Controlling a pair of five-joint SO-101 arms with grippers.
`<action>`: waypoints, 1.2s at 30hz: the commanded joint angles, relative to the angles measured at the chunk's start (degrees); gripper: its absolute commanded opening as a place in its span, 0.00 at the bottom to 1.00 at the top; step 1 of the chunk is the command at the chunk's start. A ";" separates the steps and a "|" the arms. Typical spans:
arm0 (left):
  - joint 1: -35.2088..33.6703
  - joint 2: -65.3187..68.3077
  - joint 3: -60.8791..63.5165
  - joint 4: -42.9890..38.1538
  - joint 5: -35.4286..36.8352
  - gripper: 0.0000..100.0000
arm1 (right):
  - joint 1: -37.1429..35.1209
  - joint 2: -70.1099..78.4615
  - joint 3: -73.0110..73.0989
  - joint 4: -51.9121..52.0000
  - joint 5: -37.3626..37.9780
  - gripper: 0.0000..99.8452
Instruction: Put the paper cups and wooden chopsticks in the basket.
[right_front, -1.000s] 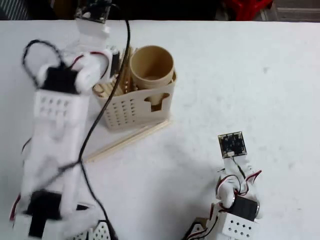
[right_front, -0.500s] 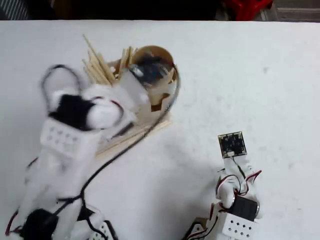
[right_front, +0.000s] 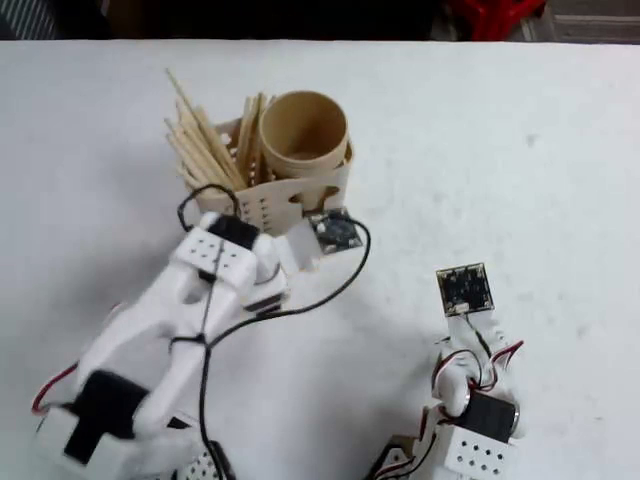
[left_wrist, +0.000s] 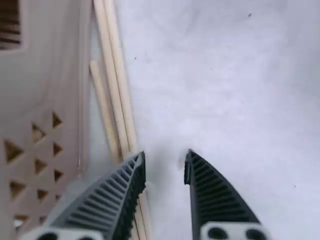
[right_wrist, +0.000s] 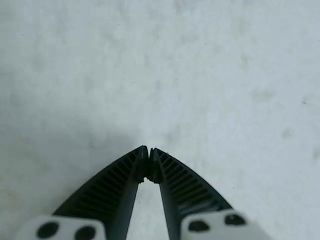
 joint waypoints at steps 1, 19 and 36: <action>0.04 5.76 0.18 -6.42 -0.62 0.16 | -0.31 -0.40 0.35 -0.75 -0.35 0.02; -3.91 11.91 -0.70 -12.48 20.75 0.16 | -0.31 -0.40 0.35 -0.75 -0.35 0.02; -3.56 11.30 1.14 -11.08 20.75 0.16 | -0.31 -0.40 0.35 -0.75 -0.35 0.02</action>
